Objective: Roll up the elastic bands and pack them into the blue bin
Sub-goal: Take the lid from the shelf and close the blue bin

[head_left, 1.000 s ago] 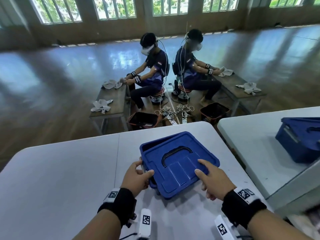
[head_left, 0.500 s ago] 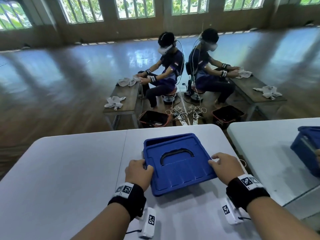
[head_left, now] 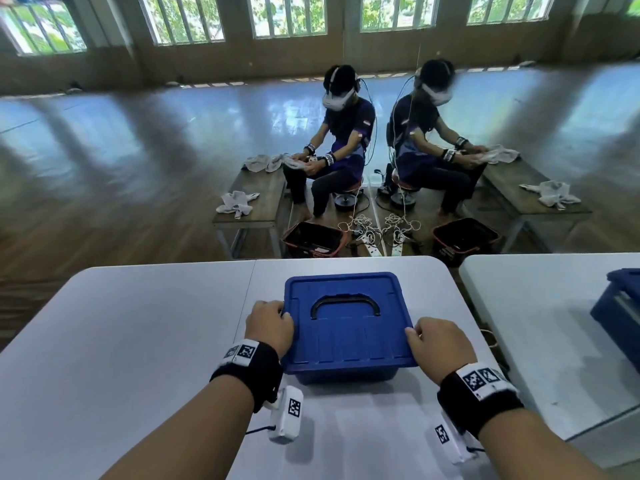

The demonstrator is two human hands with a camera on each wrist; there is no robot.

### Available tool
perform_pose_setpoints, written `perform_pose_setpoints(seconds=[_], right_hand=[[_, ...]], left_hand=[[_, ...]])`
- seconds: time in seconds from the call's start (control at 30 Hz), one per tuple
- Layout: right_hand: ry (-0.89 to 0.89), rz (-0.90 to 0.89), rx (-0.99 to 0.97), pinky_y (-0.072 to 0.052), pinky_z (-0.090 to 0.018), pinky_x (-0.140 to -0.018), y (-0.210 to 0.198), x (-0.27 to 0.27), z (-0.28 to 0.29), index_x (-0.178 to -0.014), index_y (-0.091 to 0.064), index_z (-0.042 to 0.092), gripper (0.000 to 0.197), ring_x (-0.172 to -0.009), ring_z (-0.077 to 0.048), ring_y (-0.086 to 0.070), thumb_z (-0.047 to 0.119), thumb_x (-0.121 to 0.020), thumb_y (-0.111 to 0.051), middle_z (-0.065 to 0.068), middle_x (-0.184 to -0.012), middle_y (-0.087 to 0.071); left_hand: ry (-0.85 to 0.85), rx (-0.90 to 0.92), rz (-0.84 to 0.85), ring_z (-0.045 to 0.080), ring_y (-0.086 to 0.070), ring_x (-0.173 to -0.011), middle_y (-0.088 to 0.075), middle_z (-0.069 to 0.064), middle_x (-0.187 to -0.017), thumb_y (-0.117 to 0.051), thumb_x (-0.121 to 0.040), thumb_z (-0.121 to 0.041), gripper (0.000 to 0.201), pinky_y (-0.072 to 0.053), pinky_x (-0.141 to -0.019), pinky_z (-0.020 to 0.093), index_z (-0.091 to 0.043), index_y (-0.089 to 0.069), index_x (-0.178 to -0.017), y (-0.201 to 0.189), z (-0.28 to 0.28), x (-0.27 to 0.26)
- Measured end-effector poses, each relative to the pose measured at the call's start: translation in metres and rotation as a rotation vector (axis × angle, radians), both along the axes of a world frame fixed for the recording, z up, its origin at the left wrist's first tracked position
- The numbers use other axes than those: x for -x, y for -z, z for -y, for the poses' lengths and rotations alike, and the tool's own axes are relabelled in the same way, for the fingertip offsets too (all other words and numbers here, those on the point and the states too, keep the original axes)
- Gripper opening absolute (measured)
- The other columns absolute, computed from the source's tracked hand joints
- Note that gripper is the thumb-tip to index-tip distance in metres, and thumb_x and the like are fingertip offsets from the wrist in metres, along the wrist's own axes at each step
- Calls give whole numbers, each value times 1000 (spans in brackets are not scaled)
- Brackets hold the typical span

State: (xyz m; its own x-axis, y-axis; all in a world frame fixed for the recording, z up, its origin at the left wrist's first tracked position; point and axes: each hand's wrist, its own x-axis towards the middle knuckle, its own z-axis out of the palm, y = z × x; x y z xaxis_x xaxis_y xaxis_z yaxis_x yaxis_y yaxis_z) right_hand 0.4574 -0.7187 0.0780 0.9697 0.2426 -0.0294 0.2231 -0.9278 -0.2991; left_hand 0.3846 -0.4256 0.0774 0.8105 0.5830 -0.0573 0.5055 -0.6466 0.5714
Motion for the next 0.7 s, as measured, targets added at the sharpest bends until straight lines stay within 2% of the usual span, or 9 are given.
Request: perform_pose_setpoints(seconds=[0.13, 0.2, 0.27, 0.33, 0.43, 0.5, 0.57, 0.63, 0.7], right_hand=[[27, -70, -113, -50, -31, -71, 1, -12, 2, -78, -66, 21, 32, -75, -15, -60, 45, -95, -56, 6, -77, -65], [69, -159, -191, -48, -29, -73, 7, -19, 2, -82, -66, 21, 27, -80, -14, -60, 47, -91, -62, 6, -84, -66], [147, -294, -355, -53, -33, -77, 15, -24, 2, -103, -64, 16, 33, -90, -17, -63, 45, -87, -67, 0, -100, -67], [230, -486, -630, -60, -40, -74, 19, -25, -1, -125, -55, 14, 44, -95, -24, -67, 35, -89, -69, -10, -111, -66], [293, -654, -889, -61, -38, -65, 14, -24, -4, -136, -49, 6, 47, -92, -29, -69, 15, -94, -67, -19, -107, -67], [315, -632, -934, -60, -39, -65, 13, -26, -4, -132, -52, 4, 44, -92, -31, -69, 9, -92, -68, -21, -106, -68], [340, -591, -961, -59, -39, -64, 13, -28, -4, -125, -55, 2, 36, -89, -32, -70, 6, -92, -67, -21, -104, -68], [360, -555, -987, -58, -38, -63, 13, -29, -5, -120, -55, 2, 29, -81, -31, -69, 6, -93, -65, -21, -101, -68], [376, -515, -1017, -58, -39, -65, 13, -31, -4, -119, -55, 2, 25, -75, -30, -67, 5, -95, -61, -21, -97, -67]], left_hand=[[-21, 62, 38, 24, -63, -107, -65, 9, -123, -54, -99, -23, 29, -48, -95, 33, -16, -69, -123, 5, -3, -4], [-74, 115, 35, 26, -62, -111, -64, 10, -126, -55, -100, -26, 33, -48, -96, 34, -15, -63, -131, 8, -5, -3], [-130, 214, 5, 29, -61, -118, -63, 12, -130, -55, -101, -31, 43, -47, -100, 37, -14, -52, -141, 11, -6, -2], [-157, 285, -11, 32, -58, -122, -61, 15, -135, -54, -101, -33, 50, -45, -104, 39, -13, -46, -146, 14, -8, -2], [-172, 359, 21, 33, -58, -122, -60, 16, -136, -57, -98, -33, 53, -48, -105, 42, -13, -46, -145, 16, -10, -3], [-204, 414, 49, 33, -63, -113, -64, 15, -128, -61, -91, -36, 55, -55, -97, 47, -18, -47, -142, 19, -16, -3], [-243, 492, 80, 33, -66, -102, -66, 15, -119, -61, -87, -34, 56, -62, -81, 49, -20, -47, -139, 21, -20, -2], [-255, 527, 120, 32, -68, -92, -65, 14, -109, -61, -91, -25, 47, -64, -70, 44, -17, -48, -136, 17, -21, 0], [-248, 528, 154, 30, -67, -82, -65, 13, -101, -60, -94, -16, 40, -62, -67, 41, -14, -51, -133, 15, -21, 3]])
